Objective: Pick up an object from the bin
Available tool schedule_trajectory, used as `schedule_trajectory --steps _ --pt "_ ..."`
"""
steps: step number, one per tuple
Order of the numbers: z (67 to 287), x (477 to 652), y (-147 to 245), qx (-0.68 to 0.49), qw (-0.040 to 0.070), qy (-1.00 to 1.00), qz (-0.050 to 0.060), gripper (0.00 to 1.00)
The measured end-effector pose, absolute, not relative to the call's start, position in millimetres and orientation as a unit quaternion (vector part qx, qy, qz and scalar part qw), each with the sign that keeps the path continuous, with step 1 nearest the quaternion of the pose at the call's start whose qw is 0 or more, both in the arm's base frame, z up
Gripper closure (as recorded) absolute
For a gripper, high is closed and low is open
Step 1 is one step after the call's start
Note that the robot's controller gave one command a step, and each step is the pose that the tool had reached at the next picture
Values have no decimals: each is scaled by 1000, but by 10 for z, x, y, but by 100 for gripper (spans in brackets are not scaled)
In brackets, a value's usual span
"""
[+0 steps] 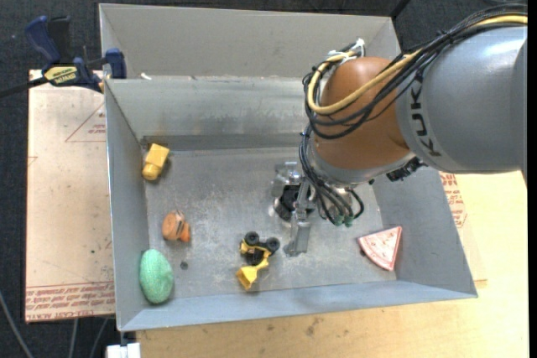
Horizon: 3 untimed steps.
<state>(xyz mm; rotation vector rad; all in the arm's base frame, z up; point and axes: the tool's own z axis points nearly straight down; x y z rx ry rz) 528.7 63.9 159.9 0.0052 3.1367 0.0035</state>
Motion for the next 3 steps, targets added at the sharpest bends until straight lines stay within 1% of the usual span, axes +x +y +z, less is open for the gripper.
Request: schedule_trajectory --steps 1,2,3 --pt "980 4995 618 15 2 1000 1 0" --pt "721 5007 699 19 1 1000 1 0" --pt "704 4998 754 6 2 1000 1 100"
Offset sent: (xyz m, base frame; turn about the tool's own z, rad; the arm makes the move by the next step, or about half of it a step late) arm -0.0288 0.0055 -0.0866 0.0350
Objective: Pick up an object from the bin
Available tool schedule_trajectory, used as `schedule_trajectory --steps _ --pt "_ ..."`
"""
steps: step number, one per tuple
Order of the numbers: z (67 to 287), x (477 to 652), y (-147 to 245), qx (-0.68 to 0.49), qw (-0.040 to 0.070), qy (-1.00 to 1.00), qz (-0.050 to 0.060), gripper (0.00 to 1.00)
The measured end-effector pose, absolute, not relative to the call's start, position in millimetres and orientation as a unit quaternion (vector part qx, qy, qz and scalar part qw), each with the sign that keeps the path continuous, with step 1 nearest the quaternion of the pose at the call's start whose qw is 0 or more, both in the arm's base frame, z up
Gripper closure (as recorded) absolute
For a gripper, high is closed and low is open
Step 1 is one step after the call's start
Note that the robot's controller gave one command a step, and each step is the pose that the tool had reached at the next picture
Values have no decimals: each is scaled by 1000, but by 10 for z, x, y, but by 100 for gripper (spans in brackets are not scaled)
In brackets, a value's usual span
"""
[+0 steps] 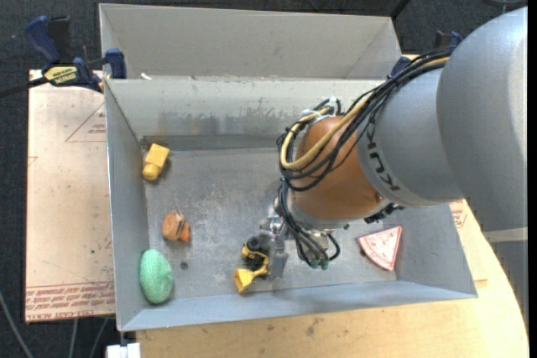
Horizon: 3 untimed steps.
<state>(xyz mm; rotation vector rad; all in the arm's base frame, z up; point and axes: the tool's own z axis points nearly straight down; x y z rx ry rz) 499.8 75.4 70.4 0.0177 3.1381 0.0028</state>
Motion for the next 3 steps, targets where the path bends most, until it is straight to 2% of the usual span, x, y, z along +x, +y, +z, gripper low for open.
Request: schedule_trajectory --steps 1,3 --pt "704 4998 753 6 2 1000 1 100" --pt "704 4980 1051 17 1 1000 1 100"
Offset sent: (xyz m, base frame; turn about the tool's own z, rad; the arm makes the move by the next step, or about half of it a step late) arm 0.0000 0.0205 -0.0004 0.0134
